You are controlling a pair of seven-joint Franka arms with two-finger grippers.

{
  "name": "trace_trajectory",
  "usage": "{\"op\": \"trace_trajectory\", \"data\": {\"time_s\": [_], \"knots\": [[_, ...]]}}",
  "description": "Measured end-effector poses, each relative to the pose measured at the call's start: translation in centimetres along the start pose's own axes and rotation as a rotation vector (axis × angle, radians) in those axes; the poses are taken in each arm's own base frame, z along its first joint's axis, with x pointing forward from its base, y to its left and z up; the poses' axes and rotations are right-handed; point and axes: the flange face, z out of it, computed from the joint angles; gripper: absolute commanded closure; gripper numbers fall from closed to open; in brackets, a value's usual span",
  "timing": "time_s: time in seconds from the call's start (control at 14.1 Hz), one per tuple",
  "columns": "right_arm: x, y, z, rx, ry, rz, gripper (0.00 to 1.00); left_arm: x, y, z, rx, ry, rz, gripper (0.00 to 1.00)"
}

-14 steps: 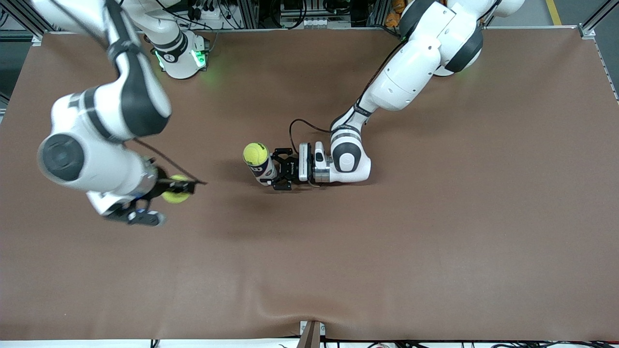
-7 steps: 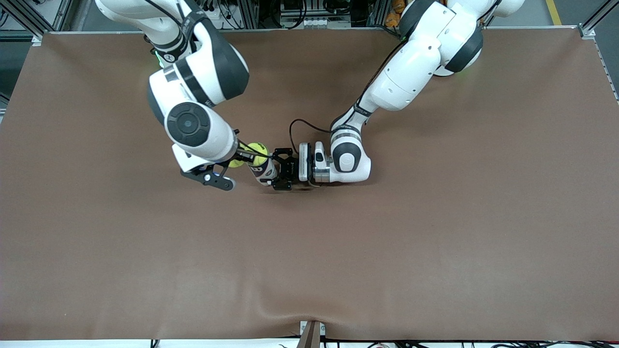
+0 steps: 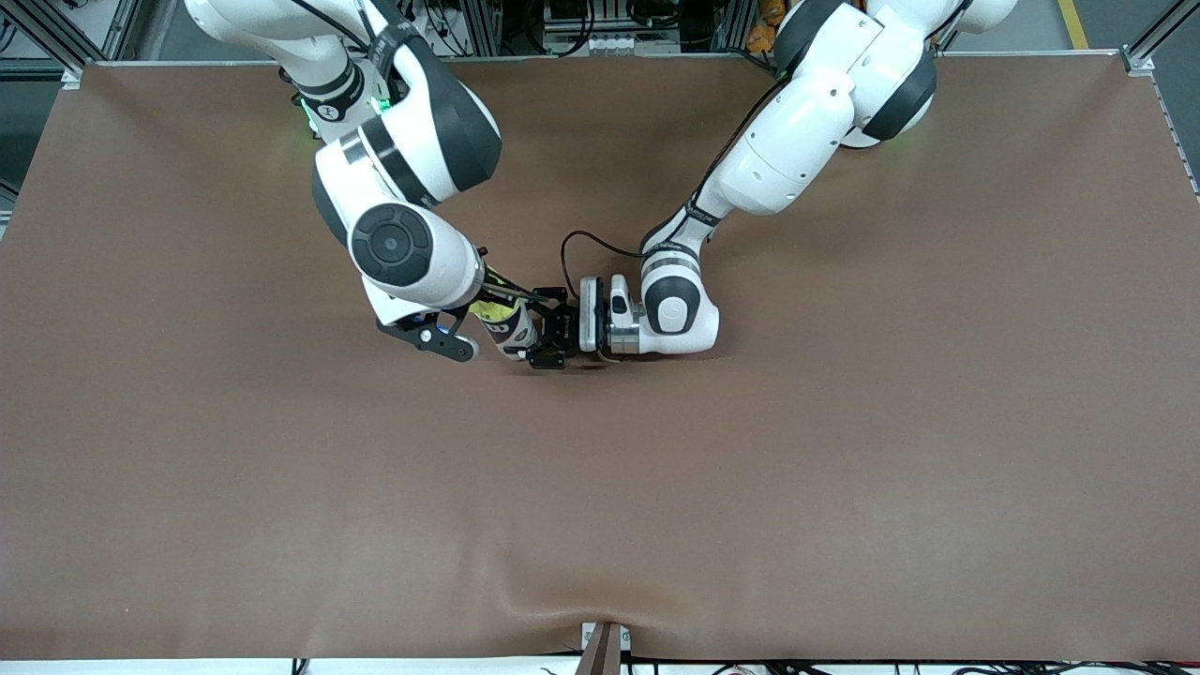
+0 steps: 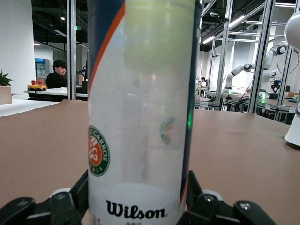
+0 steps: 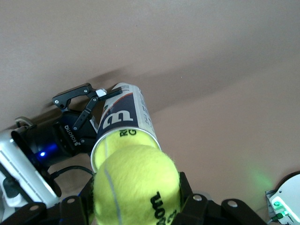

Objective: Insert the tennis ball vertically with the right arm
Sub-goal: 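Move the ball over the can opening with the right gripper, then open the right gripper to drop the ball into the can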

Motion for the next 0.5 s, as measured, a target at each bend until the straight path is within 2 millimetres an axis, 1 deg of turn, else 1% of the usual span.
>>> {"op": "trace_trajectory", "data": {"time_s": [0.21, 0.35, 0.43, 0.5], "knots": [[0.5, -0.9, 2.1, 0.002, 0.006, 0.000, 0.51, 0.0, 0.0, 0.0, 0.000, 0.000, -0.001, 0.20], [0.6, -1.1, 2.8, 0.006, 0.010, 0.000, 0.46, -0.1, 0.0, 0.0, 0.002, 0.000, -0.002, 0.19], [0.6, -1.1, 2.8, 0.007, 0.010, 0.000, 0.29, -0.1, 0.0, 0.0, 0.002, 0.000, -0.002, 0.19], [0.6, -1.1, 2.8, 0.007, 0.010, 0.000, 0.00, -0.1, 0.0, 0.0, 0.002, 0.000, -0.002, 0.19]]}}
